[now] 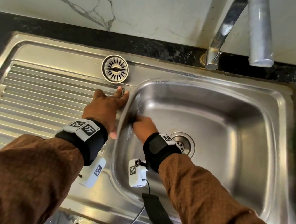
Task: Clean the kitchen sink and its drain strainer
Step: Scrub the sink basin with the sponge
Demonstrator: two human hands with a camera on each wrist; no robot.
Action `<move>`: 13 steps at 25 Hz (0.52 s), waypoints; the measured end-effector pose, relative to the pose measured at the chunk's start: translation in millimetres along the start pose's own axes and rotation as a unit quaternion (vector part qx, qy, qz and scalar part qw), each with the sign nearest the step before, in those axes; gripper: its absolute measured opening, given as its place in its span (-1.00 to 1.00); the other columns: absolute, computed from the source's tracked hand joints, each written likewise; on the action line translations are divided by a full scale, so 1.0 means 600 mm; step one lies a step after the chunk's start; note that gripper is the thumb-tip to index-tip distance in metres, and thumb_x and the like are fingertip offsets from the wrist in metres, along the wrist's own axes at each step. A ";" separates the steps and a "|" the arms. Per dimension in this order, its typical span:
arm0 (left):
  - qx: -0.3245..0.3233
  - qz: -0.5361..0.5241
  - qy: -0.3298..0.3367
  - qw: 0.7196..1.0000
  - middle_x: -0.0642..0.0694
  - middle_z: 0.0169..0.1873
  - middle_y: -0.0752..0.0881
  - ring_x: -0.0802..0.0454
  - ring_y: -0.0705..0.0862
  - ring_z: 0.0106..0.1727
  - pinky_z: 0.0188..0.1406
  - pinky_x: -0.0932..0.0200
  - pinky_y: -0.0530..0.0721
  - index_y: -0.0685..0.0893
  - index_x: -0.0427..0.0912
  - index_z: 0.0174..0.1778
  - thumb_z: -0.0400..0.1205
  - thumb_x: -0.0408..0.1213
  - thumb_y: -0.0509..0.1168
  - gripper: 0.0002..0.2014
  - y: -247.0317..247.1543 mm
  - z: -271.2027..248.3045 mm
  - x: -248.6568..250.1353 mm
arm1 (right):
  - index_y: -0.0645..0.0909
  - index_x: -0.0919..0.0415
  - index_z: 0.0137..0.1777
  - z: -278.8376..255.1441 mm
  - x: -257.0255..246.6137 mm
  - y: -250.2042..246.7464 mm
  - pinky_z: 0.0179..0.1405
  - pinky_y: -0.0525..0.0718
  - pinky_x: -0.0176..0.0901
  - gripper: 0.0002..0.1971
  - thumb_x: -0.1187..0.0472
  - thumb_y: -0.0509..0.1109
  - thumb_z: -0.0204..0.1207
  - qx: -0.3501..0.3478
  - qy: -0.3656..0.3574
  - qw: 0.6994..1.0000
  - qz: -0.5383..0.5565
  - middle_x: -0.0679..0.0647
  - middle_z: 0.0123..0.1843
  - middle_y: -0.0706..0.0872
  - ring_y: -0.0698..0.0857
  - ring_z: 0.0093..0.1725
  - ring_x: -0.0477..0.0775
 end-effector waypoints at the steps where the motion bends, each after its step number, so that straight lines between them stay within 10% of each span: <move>1: 0.001 0.004 0.003 1.000 0.41 0.66 0.01 -0.12 0.27 0.39 0.22 -0.10 0.69 -0.08 0.37 0.67 0.08 -0.26 0.75 0.41 0.000 0.001 0.001 | 0.70 0.20 0.33 -0.007 0.008 0.007 0.08 0.67 -0.18 -0.63 0.32 0.30 0.54 -0.049 0.030 0.997 -0.047 0.18 0.24 0.78 0.75 0.17 0.15; 5: -0.002 0.008 0.004 1.000 0.41 0.66 0.00 -0.13 0.25 0.39 0.25 -0.15 0.68 -0.10 0.37 0.67 0.06 -0.22 0.76 0.44 0.004 0.008 -0.005 | 0.61 0.00 0.43 -0.008 0.000 0.005 0.33 0.62 -0.13 -0.44 0.39 0.24 0.45 -0.003 -0.014 0.999 0.048 0.05 0.23 0.79 0.72 0.27 0.09; 9: -0.003 0.009 0.008 1.000 0.38 0.67 -0.05 -0.13 0.25 0.36 0.29 -0.12 0.65 -0.12 0.35 0.67 0.08 -0.21 0.76 0.43 0.007 0.008 -0.001 | 0.74 0.32 0.17 -0.031 0.015 0.017 0.21 0.66 -0.13 -0.75 0.33 0.35 0.54 -0.080 0.018 0.991 -0.109 0.23 0.05 0.80 0.76 0.19 0.25; 13: -0.011 0.014 0.006 1.000 0.36 0.68 -0.10 -0.17 0.24 0.39 0.27 -0.14 0.66 -0.15 0.33 0.68 0.10 -0.18 0.76 0.43 0.009 0.009 -0.003 | 0.69 -0.01 0.34 -0.026 -0.021 -0.004 0.28 0.65 -0.19 -0.45 0.44 0.23 0.43 0.017 -0.035 0.999 0.009 -0.01 0.20 0.81 0.76 0.25 0.05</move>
Point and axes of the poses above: each hand's wrist, its own z-axis towards the middle knuckle, its own y-axis out of the palm, x = y × z, the point moved 6 cm from there along z, towards the middle knuckle
